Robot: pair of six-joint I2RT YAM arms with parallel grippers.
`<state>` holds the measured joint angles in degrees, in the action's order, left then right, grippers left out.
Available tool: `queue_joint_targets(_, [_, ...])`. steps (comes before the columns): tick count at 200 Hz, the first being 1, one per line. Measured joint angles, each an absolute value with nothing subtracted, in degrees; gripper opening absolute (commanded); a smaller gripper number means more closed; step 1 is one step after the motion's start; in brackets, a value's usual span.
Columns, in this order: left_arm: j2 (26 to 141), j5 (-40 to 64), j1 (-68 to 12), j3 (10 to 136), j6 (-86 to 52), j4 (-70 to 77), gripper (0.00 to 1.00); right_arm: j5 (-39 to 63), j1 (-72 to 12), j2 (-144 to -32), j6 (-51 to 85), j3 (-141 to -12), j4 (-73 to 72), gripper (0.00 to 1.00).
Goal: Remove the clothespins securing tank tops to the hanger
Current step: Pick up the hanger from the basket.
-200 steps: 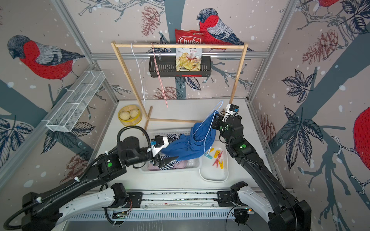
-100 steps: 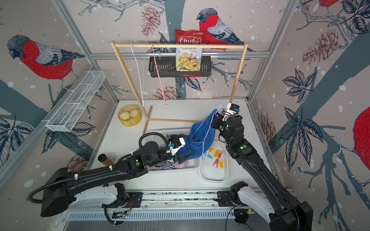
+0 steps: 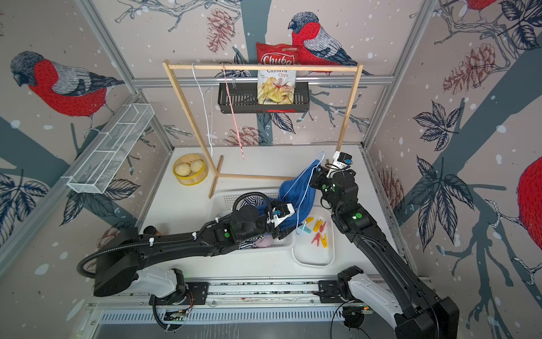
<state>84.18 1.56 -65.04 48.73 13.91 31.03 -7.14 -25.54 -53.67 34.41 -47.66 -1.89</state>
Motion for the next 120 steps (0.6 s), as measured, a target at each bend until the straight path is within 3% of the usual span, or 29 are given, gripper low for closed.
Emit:
queue_joint_targets(23, [86.8,-1.2,-65.1,51.1,13.7,30.3,0.6,-7.1,-25.5,-53.7,34.4,-47.7,-1.9,0.0])
queue_joint_targets(67, [88.0,-4.6,-65.1,52.1,13.3,28.7,0.0,-7.1,-25.5,-52.9,34.4,-47.5,-1.8,0.0])
queue_joint_targets(120, [86.3,-5.9,-65.0,60.0,13.4,18.1,0.0,-6.9,-25.5,-51.7,34.5,-47.1,-1.7,0.0])
